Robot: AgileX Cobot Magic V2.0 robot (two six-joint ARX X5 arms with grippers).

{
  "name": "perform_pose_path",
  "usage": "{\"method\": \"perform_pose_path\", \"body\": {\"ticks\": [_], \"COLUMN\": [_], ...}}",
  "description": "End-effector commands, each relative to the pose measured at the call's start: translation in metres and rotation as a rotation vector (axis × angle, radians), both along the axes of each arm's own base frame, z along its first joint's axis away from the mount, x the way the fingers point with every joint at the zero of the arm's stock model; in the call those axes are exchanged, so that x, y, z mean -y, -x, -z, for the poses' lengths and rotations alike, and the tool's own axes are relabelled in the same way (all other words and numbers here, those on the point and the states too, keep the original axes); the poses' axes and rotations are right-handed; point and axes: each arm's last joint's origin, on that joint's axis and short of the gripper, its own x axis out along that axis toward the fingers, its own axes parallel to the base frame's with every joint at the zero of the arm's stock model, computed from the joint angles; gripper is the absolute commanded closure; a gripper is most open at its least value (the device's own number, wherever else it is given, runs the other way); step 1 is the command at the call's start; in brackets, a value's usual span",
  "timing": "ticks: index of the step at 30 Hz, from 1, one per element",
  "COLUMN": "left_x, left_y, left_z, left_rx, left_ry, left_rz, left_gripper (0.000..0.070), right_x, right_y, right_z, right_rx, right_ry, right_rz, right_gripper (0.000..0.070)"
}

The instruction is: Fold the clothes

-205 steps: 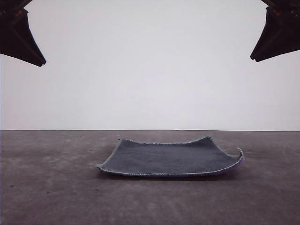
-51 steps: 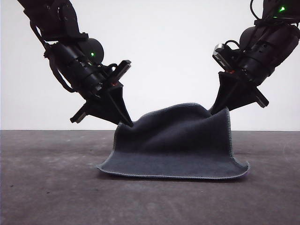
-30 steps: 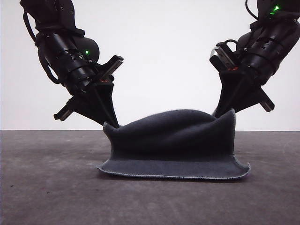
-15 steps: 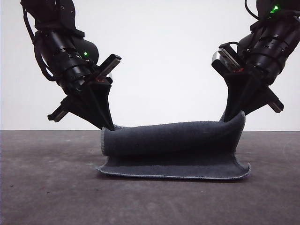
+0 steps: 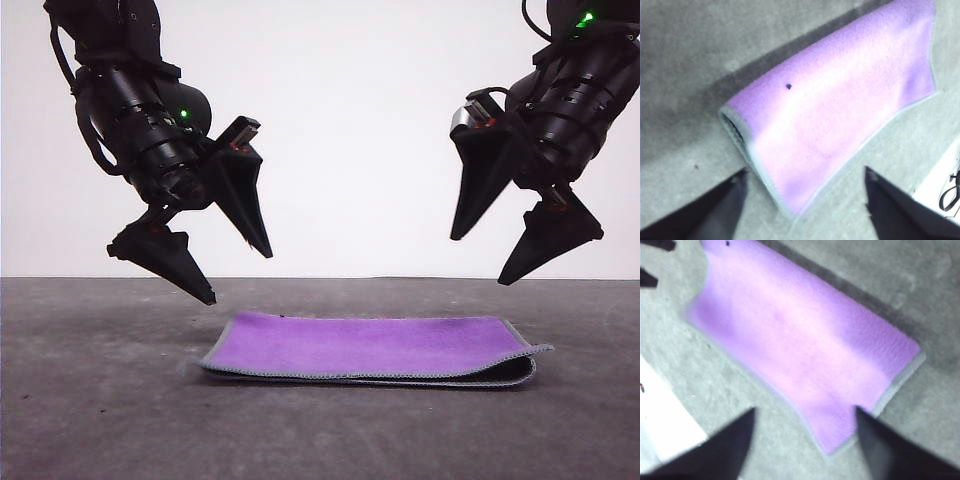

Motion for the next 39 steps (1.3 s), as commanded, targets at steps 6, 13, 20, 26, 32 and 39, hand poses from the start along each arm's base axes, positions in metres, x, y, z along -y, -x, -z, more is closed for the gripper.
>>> {"method": "perform_pose_path", "body": {"ticks": [6,13,20,26,32,39], "left_x": [-0.007,-0.022,-0.034,-0.044,-0.058,-0.072], "left_y": [-0.012,-0.012,0.006,0.021,0.025,0.027], "left_z": [-0.011,-0.041,-0.086,-0.109,-0.101,-0.099], "left_rx": [0.093,0.246,0.420,0.486,0.405,0.366], "left_ry": [-0.007,-0.057,-0.126,-0.177,-0.225,-0.253], "left_rz": [-0.053,-0.115,-0.176,-0.196,-0.197,-0.196], "left_gripper": [0.0171,0.0171,0.0172,0.0172,0.0172,0.0172], "right_x": [0.006,0.025,0.033,0.036,0.042,0.047], "right_y": [-0.010,-0.012,0.009,0.042,0.080,0.118], "right_z": [-0.001,-0.010,-0.050,-0.094,-0.120,-0.115], "right_rx": [0.077,0.120,0.207,0.320,0.393,0.448], "right_ry": [0.051,0.062,0.069,0.100,0.150,0.136], "right_rz": [0.016,0.080,0.110,0.133,0.156,0.197], "right_gripper": [0.0156,0.0030,0.0030,0.0030,0.0030,0.0031]}}
